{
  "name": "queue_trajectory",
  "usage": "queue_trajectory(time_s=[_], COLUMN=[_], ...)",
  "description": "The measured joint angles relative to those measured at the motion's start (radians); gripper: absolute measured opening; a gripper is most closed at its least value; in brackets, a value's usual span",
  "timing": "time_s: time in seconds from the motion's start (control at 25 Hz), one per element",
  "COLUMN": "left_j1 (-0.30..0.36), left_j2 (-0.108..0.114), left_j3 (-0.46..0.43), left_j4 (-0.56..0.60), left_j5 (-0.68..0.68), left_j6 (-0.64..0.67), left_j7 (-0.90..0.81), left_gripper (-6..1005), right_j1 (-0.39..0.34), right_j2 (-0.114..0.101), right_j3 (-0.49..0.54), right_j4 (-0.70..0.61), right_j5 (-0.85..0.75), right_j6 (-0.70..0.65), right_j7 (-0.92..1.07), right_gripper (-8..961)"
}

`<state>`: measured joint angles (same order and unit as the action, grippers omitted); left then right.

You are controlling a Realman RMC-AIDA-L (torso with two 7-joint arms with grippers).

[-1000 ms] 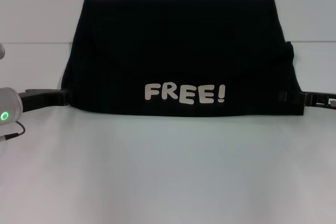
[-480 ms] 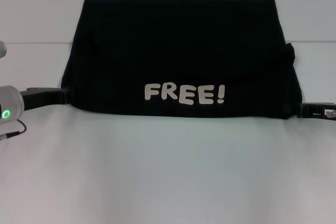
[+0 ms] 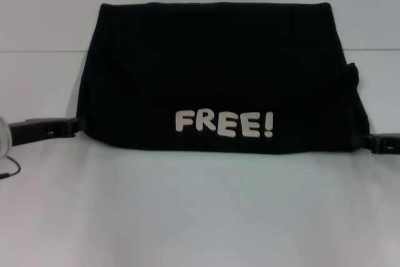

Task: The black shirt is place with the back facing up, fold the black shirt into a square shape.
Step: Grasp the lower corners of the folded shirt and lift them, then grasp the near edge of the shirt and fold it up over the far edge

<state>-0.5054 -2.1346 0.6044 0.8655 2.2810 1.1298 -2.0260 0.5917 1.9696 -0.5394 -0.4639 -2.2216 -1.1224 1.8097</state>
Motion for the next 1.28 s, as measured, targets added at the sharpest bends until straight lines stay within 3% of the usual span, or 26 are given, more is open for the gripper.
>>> queue_trajectory(time_s=[0.04,0.08,0.52,0.8,1.28], left_j1=[0.0,0.028,0.101,0.125,0.147], left_j2=[0.0,0.0,0.016,0.023,0.023], left_j3=[0.0,-0.015,-0.227,-0.298,-0.334], left_j4=[0.0,0.039,0.081,0.073,0.075], left_j5=[0.0,0.0,0.056,0.18,0.234], left_j6=[0.0,0.122,0.621,0.811,0.918], left_j7=[0.0,-0.009,0.121,0.215,0.248], left_gripper=[17,17,17,17,18], right_j1=[-0.016,-0.033,-0.24,-0.324,-0.422], right_j2=[0.0,0.0,-0.015,-0.03,-0.035], right_j3=[0.008,0.017,0.152,0.192,0.215], right_j4=[-0.017,-0.034,-0.105,-0.105,-0.105], right_j5=[0.0,0.0,-0.001,-0.035,-0.047], right_j6=[-0.032,-0.065,-0.441,-0.563,-0.648], right_j7=[-0.009,-0.021,-0.232,-0.28,-0.332], right_gripper=[33,32,31,31,31])
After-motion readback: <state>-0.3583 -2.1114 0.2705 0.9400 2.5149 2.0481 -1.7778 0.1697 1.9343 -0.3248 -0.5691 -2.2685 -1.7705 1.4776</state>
